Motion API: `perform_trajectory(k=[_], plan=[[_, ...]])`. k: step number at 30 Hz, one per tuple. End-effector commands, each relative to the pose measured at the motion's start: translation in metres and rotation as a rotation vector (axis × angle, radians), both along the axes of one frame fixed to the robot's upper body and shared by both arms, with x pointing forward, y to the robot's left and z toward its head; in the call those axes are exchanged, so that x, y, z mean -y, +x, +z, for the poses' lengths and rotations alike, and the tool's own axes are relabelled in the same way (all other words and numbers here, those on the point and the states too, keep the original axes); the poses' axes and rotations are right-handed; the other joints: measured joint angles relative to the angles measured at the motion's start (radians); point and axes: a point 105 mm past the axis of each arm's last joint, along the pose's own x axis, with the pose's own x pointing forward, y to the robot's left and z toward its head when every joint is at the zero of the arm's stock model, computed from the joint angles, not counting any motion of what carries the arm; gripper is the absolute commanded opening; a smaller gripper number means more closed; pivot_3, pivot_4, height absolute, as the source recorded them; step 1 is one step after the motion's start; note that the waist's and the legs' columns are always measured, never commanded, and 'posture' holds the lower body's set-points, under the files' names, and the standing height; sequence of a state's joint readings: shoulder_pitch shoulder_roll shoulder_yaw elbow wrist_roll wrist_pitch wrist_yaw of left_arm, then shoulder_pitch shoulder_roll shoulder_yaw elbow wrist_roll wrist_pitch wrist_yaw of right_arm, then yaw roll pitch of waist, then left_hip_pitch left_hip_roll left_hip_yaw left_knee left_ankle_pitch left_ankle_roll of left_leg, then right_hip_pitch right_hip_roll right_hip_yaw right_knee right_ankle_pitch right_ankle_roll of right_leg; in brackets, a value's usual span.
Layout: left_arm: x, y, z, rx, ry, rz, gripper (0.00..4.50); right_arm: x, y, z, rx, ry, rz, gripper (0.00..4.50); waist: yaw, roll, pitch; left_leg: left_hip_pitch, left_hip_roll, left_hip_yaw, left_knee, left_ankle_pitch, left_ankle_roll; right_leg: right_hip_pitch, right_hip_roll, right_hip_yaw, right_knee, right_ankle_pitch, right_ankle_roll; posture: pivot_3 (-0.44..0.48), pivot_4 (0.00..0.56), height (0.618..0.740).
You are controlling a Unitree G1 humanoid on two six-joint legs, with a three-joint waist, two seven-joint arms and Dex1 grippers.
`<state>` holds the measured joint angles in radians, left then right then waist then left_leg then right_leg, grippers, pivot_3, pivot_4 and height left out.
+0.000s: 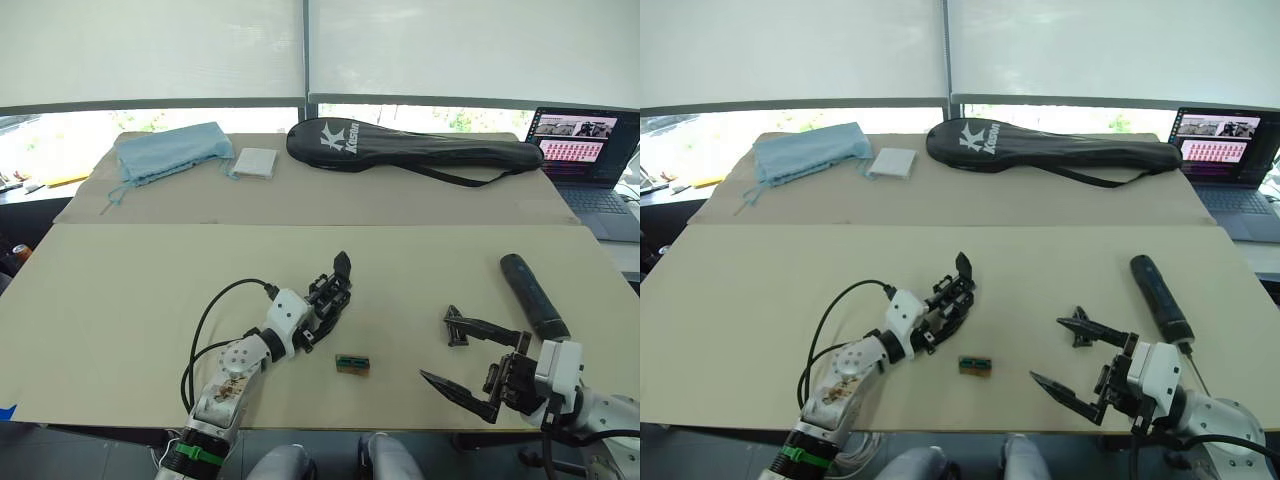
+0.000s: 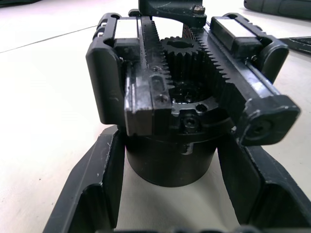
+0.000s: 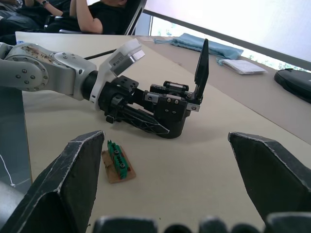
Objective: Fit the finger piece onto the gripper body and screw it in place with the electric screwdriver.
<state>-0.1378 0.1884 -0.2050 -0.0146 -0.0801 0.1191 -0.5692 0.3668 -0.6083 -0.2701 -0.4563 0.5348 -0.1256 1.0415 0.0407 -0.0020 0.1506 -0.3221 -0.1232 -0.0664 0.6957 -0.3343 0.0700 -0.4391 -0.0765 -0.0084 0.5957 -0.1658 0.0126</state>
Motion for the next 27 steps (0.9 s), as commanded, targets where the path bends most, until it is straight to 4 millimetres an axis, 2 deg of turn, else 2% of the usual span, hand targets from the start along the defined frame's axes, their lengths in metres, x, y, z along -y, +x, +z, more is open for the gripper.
perform_trajectory(k=[1, 16, 20, 21, 27], plan=[[-0.002, -0.001, 0.005, 0.013, 0.007, -0.012, 2.29, 0.004, 0.0, 0.008, 0.028, 0.004, -0.004, 4.5, 0.0, 0.0, 0.0, 0.0, 0.0, 0.0, 0.0, 0.0, 0.0, 0.0, 0.0, 0.0, 0.0, 0.0, 0.0, 0.0, 0.15, 0.74], [0.0, -0.009, -0.003, -0.041, -0.012, -0.043, 2.29, 0.007, -0.001, 0.009, 0.018, -0.005, 0.004, 4.5, -0.003, 0.0, 0.0, 0.0, 0.0, 0.0, 0.0, 0.0, 0.0, 0.0, 0.0, 0.0, 0.0, 0.0, 0.0, 0.0, 0.15, 0.74], [-0.001, -0.009, -0.003, -0.054, -0.023, -0.048, 4.21, 0.006, -0.002, 0.009, 0.017, -0.006, 0.008, 4.5, -0.002, 0.0, 0.0, 0.0, 0.0, 0.0, 0.0, 0.0, 0.0, 0.0, 0.0, 0.0, 0.0, 0.0, 0.0, 0.0, 0.15, 0.74], [0.0, -0.01, -0.004, -0.066, -0.032, -0.058, 4.43, 0.006, -0.002, 0.009, 0.016, -0.005, 0.008, 4.5, -0.002, 0.0, 0.0, 0.0, 0.0, 0.0, 0.0, 0.0, 0.0, 0.0, 0.0, 0.0, 0.0, 0.0, 0.0, 0.0, 0.15, 0.74], [-0.006, -0.011, 0.0, -0.083, -0.06, -0.063, 4.43, 0.007, -0.002, 0.008, 0.016, -0.003, 0.006, 4.5, -0.002, 0.0, 0.0, 0.0, 0.0, 0.0, 0.0, 0.0, 0.0, 0.0, 0.0, 0.0, 0.0, 0.0, 0.0, 0.0, 0.15, 0.74]])
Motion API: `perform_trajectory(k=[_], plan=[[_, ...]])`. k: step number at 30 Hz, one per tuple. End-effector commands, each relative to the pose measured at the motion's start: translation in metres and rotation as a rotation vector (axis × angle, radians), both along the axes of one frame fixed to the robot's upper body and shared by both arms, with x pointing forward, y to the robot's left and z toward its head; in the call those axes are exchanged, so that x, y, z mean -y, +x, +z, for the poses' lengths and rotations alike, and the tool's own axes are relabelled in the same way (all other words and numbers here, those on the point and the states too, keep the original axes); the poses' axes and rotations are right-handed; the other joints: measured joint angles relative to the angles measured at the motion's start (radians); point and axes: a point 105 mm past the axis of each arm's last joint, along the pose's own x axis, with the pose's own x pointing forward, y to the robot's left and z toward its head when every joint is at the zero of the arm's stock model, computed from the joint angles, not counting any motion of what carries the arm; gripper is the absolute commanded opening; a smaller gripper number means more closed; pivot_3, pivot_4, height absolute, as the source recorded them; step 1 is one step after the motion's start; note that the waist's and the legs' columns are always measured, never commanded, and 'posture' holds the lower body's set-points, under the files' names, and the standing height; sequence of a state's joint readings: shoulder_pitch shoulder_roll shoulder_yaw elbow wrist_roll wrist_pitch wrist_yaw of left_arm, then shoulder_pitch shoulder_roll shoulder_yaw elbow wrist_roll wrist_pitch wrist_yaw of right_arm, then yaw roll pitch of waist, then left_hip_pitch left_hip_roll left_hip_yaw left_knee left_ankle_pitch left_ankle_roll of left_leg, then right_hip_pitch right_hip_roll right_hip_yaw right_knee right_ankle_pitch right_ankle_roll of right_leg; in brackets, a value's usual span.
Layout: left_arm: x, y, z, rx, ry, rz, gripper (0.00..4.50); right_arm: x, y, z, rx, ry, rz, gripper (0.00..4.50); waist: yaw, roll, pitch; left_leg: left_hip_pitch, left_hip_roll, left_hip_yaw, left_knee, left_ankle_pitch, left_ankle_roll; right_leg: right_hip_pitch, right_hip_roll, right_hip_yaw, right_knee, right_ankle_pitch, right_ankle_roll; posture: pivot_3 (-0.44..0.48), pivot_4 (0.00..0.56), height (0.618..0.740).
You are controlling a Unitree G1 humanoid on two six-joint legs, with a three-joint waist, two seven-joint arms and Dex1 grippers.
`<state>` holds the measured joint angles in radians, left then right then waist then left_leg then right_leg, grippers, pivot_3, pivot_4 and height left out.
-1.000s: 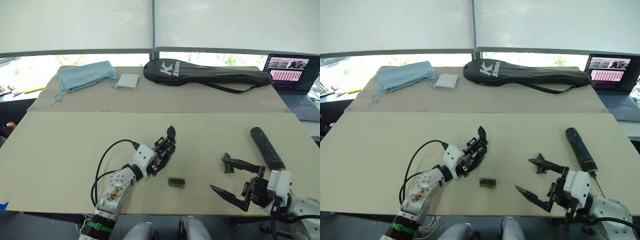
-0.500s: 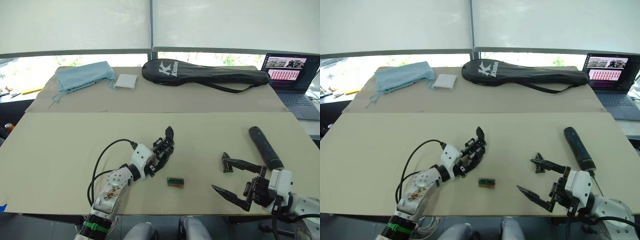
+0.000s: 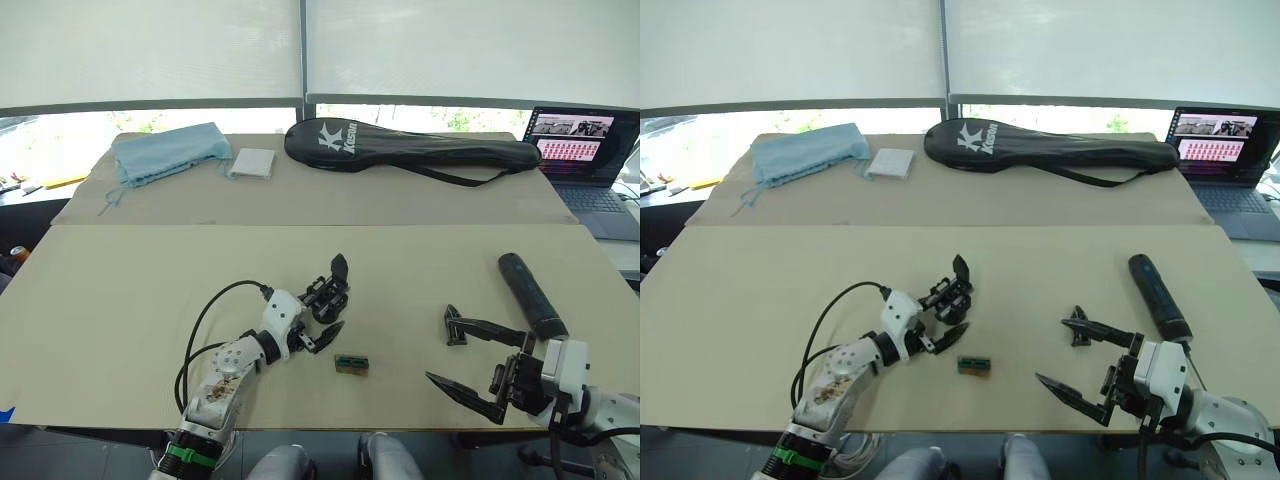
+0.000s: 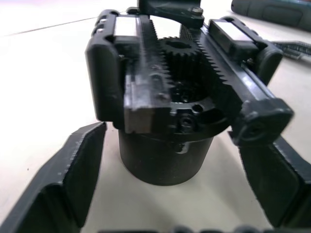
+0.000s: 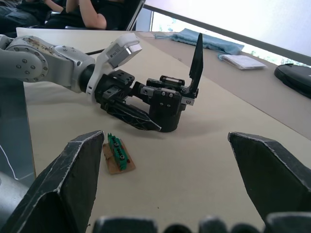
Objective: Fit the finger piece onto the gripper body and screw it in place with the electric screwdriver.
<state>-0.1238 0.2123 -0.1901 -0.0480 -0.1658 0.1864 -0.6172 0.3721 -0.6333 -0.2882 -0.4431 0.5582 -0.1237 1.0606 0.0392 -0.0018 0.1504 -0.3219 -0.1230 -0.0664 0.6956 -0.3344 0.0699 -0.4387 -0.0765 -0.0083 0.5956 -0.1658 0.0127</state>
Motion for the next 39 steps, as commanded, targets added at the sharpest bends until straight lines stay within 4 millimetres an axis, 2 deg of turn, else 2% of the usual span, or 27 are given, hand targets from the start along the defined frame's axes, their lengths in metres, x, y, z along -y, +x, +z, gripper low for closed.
perform_trajectory(k=[1, 5, 8, 10, 13, 18, 26, 39], plan=[[-0.005, -0.007, 0.001, -0.015, -0.003, -0.039, 4.43, 0.001, -0.001, 0.008, 0.028, 0.008, -0.001, 4.5, -0.001, 0.0, 0.0, 0.0, 0.0, 0.0, 0.0, 0.0, 0.0, 0.0, 0.0, 0.0, 0.0, 0.0, 0.0, 0.0, 0.15, 0.74], [-0.028, -0.013, 0.001, -0.026, 0.04, -0.109, 4.43, 0.0, 0.0, 0.007, 0.032, 0.019, -0.009, 4.5, -0.006, 0.0, 0.0, 0.0, 0.0, 0.0, 0.0, 0.0, 0.0, 0.0, 0.0, 0.0, 0.0, 0.0, 0.0, 0.0, 0.15, 0.74], [-0.056, -0.002, 0.001, -0.029, 0.102, -0.152, 4.43, -0.003, -0.001, 0.004, 0.03, 0.031, -0.01, 4.5, -0.008, 0.0, 0.0, 0.001, 0.001, 0.0, -0.001, 0.0, -0.001, 0.0, 0.001, 0.0, 0.001, 0.0, 0.0, 0.0, 0.15, 0.74], [-0.061, 0.003, 0.004, -0.008, 0.12, -0.198, 4.43, -0.004, -0.001, 0.004, 0.03, 0.034, -0.011, 4.5, -0.008, 0.0, 0.0, 0.001, 0.001, 0.0, -0.001, 0.001, -0.002, -0.001, 0.001, -0.002, 0.001, 0.0, 0.0, 0.0, 0.15, 0.74], [-0.058, 0.013, 0.007, 0.013, 0.149, -0.282, 4.43, -0.004, -0.001, 0.004, 0.031, 0.038, -0.017, 4.5, -0.006, 0.0, 0.0, 0.001, 0.0, 0.0, -0.001, 0.001, -0.001, 0.0, 0.001, -0.003, 0.001, 0.0, -0.001, 0.0, 0.15, 0.74], [-0.043, 0.031, 0.02, 0.09, 0.164, -0.443, 4.43, -0.004, -0.004, 0.007, 0.021, 0.056, -0.013, 4.5, 0.002, 0.0, 0.0, 0.0, -0.002, 0.0, 0.0, 0.001, -0.001, -0.001, 0.0, -0.005, 0.001, 0.0, -0.001, 0.0, 0.15, 0.74], [-0.029, 0.039, 0.019, 0.086, 0.205, -0.629, 4.43, -0.003, -0.007, 0.006, 0.021, 0.051, -0.033, 4.5, -0.013, -0.001, 0.0, 0.0, -0.001, 0.0, 0.0, 0.002, 0.0, -0.001, 0.0, -0.003, 0.0, 0.0, -0.001, 0.0, 0.15, 0.74], [-0.006, 0.041, 0.006, 0.094, 0.219, -0.689, 4.43, -0.002, -0.011, 0.008, 0.027, 0.048, -0.06, 4.5, -0.011, -0.002, 0.001, -0.001, -0.001, 0.0, 0.001, 0.004, 0.006, -0.001, 0.0, -0.001, 0.0, 0.0, -0.001, 0.0, 0.15, 0.74]])
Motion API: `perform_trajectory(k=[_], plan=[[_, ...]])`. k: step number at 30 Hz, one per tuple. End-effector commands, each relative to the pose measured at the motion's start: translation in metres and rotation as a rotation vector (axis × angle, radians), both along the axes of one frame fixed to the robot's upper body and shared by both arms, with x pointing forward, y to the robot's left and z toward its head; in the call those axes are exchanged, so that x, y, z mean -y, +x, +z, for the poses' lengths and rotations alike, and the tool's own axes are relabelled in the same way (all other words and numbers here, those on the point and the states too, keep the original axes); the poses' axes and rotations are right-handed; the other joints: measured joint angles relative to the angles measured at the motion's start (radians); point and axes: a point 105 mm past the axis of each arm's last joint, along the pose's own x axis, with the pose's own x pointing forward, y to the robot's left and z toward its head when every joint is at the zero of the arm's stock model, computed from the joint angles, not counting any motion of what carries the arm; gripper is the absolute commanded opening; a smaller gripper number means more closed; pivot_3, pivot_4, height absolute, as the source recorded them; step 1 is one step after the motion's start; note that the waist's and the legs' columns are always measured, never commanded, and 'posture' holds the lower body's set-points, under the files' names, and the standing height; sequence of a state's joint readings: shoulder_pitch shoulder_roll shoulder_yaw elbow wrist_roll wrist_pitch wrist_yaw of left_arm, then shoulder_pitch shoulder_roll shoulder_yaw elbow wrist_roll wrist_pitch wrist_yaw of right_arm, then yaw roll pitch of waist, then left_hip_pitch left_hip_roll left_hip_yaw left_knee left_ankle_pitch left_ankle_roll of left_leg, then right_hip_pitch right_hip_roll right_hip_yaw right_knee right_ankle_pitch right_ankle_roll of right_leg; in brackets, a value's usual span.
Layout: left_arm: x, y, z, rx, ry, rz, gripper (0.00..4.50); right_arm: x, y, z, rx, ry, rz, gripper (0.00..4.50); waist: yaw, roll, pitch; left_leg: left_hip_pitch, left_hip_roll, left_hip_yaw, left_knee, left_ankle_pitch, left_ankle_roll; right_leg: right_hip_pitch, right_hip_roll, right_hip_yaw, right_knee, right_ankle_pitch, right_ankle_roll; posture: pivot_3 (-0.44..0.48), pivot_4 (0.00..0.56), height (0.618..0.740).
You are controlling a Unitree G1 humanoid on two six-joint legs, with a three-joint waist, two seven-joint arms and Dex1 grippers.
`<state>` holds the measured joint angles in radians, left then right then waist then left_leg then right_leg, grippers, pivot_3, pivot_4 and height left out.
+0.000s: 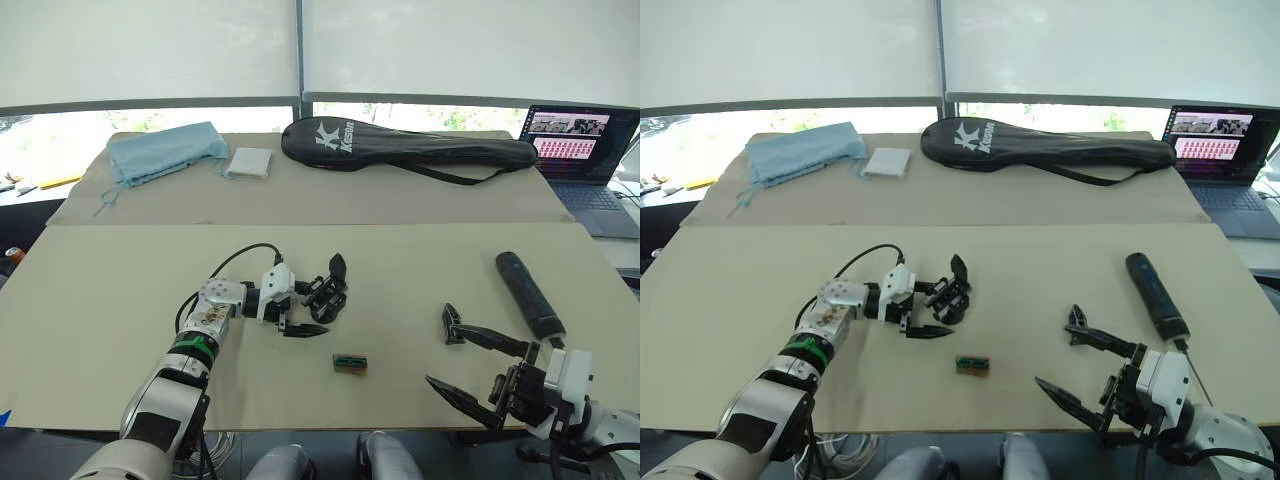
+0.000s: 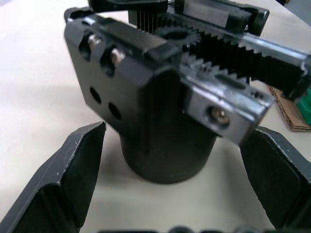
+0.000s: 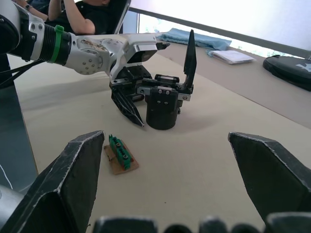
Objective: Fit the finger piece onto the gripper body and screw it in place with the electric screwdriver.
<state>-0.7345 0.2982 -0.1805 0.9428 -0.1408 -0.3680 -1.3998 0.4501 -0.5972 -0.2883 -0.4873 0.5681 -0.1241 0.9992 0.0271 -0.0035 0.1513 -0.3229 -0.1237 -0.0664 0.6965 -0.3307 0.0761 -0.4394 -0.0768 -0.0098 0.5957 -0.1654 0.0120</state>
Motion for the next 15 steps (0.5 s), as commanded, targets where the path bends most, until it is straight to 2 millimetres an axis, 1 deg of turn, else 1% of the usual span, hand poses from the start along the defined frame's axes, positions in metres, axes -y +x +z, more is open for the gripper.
perform_trajectory(k=[1, 5, 10, 13, 15], plan=[[0.0034, 0.0007, 0.0008, 0.003, 0.005, -0.017, 4.43, -0.0014, -0.0029, 0.0117, 0.053, -0.006, 0.002, 4.5, 0.001, 0.0, 0.0, 0.0, 0.0, 0.0, 0.0, 0.0, 0.0, 0.0, 0.0, 0.0, 0.0, 0.0, 0.0, 0.0, 0.15, 0.74], [0.0053, 0.0041, 0.0012, 0.014, -0.003, 0.007, 4.43, -0.0009, -0.0038, 0.0119, 0.052, -0.01, 0.0, 4.5, 0.003, 0.0, 0.0, 0.0, 0.0, 0.0, 0.0, 0.0, 0.0, 0.0, 0.0, 0.0, 0.0, 0.0, 0.0, 0.0, 0.15, 0.74], [0.003, 0.0027, -0.0033, 0.012, 0.014, 0.01, 4.43, -0.0011, -0.0044, 0.0115, 0.049, -0.01, 0.001, 4.5, 0.01, 0.0, 0.0, 0.0, 0.0, 0.0, 0.0, 0.0, 0.0, 0.0, 0.0, 0.0, 0.0, 0.0, 0.0, 0.0, 0.15, 0.74], [0.0, 0.0025, -0.0039, 0.007, 0.016, 0.015, 3.66, -0.0018, -0.0046, 0.0111, 0.05, -0.004, -0.002, 4.5, 0.01, 0.0, 0.0, 0.0, 0.0, 0.0, 0.0, 0.0, 0.0, 0.0, 0.0, 0.0, 0.0, 0.0, 0.0, 0.0, 0.15, 0.74], [-0.001, 0.0021, -0.0033, 0.011, 0.011, 0.018, 2.73, -0.0029, -0.0057, 0.009, 0.042, 0.003, -0.001, 4.5, 0.01, 0.0, 0.0, 0.0, 0.0, 0.0, 0.0, 0.0, 0.0, 0.0, 0.0, 0.0, 0.0, 0.0, 0.0, 0.0, 0.15, 0.74]])
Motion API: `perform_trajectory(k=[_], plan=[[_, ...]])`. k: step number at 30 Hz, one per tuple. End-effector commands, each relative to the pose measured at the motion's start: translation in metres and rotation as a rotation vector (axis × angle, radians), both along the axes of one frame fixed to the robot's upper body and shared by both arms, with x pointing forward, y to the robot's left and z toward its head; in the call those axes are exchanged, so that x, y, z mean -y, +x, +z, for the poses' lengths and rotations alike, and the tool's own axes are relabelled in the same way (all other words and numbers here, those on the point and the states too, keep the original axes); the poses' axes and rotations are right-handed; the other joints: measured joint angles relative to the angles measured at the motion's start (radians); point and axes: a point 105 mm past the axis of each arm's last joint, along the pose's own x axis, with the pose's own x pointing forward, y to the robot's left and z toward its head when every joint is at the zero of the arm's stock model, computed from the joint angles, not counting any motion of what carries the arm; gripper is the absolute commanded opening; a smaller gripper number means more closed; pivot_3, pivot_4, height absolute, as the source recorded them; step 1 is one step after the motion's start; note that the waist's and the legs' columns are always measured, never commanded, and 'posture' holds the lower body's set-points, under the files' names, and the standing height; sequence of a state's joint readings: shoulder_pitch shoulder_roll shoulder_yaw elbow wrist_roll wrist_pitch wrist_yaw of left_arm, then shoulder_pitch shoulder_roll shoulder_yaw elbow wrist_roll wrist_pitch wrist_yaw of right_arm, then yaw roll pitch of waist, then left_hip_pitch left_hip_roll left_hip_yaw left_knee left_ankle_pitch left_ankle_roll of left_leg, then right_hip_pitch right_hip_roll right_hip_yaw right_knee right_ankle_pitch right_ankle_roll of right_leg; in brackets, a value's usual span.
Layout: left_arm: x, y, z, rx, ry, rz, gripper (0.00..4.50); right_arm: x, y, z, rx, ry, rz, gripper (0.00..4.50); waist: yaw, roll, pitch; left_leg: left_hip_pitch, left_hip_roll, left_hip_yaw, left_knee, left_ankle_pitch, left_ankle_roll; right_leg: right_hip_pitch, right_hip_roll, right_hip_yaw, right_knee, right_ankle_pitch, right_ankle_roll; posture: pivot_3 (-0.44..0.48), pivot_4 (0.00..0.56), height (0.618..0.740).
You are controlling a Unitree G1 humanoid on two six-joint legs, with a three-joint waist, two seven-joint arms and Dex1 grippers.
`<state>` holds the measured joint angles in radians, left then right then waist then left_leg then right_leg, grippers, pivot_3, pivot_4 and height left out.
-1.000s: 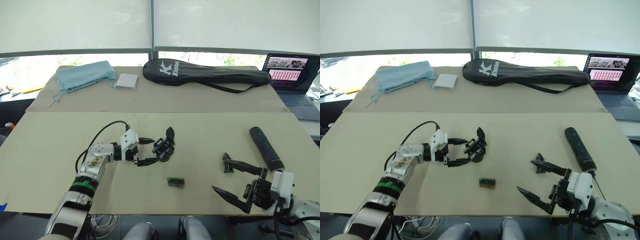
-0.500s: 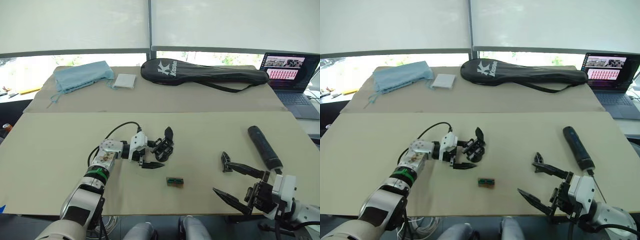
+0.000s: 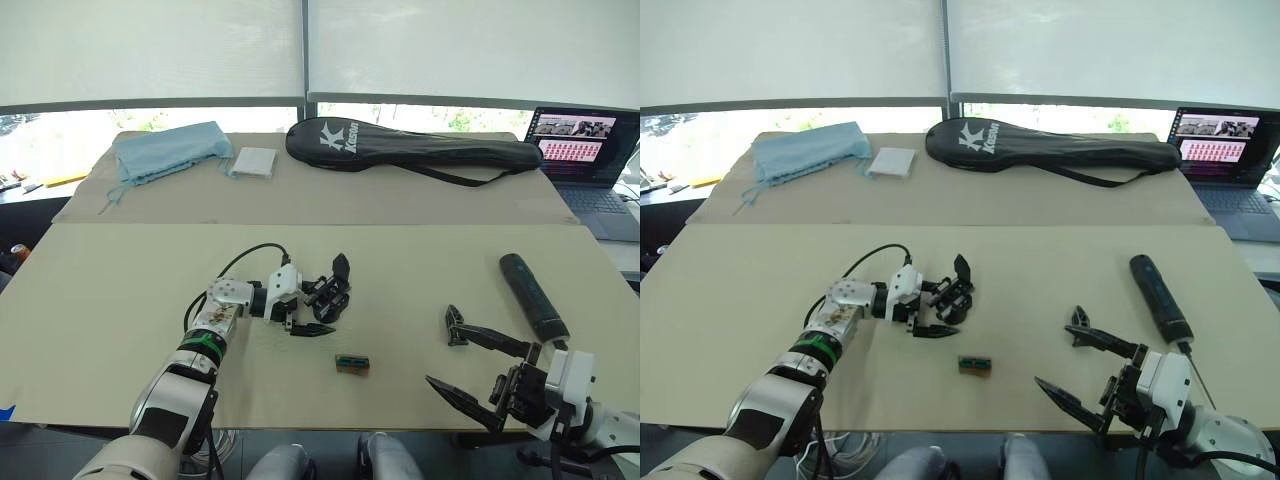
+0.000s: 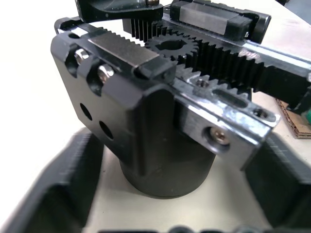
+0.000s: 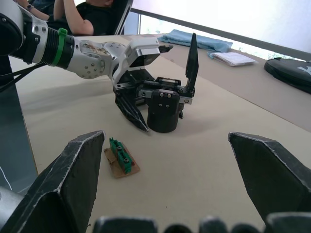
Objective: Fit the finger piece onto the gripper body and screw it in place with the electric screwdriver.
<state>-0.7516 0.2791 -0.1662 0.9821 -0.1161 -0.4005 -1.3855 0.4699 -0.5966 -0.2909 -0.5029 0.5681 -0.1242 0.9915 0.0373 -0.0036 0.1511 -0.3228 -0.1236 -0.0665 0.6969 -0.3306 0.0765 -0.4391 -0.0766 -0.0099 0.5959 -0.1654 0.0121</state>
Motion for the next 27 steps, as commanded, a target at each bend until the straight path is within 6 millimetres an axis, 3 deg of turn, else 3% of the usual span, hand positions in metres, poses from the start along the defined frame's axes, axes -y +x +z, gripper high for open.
perform_trajectory(k=[1, 13, 20, 27], plan=[[-0.005, 0.0, -0.002, -0.002, 0.004, 0.017, 2.32, -0.003, -0.003, 0.008, 0.042, 0.006, 0.007, 4.5, 0.0, 0.0, 0.0, 0.0, 0.0, 0.0, 0.0, 0.0, 0.0, 0.0, 0.0, 0.0, 0.0, 0.0, 0.0, 0.0, 0.15, 0.74], [0.005, -0.007, 0.029, 0.066, -0.191, 0.207, 2.32, 0.001, 0.001, 0.009, 0.045, -0.004, 0.019, 4.5, -0.005, 0.0, 0.0, -0.001, 0.0, 0.0, 0.0, 0.0, 0.0, -0.001, 0.0, 0.001, 0.0, 0.0, 0.0, 0.0, 0.15, 0.74], [0.014, -0.017, 0.037, 0.057, -0.226, 0.393, 2.32, -0.001, -0.001, 0.008, 0.037, -0.001, 0.024, 4.5, 0.003, 0.0, 0.0, -0.001, 0.0, 0.0, 0.0, 0.0, 0.0, -0.002, 0.0, 0.002, 0.0, 0.0, 0.0, 0.0, 0.15, 0.74], [0.029, -0.029, 0.038, 0.028, -0.242, 0.47, 2.32, -0.002, -0.005, 0.007, 0.03, -0.005, 0.027, 4.5, 0.003, 0.0, 0.0, -0.001, 0.0, 0.0, -0.001, -0.003, -0.005, -0.002, 0.0, 0.002, 0.0, 0.0, 0.0, 0.0, 0.15, 0.74]])
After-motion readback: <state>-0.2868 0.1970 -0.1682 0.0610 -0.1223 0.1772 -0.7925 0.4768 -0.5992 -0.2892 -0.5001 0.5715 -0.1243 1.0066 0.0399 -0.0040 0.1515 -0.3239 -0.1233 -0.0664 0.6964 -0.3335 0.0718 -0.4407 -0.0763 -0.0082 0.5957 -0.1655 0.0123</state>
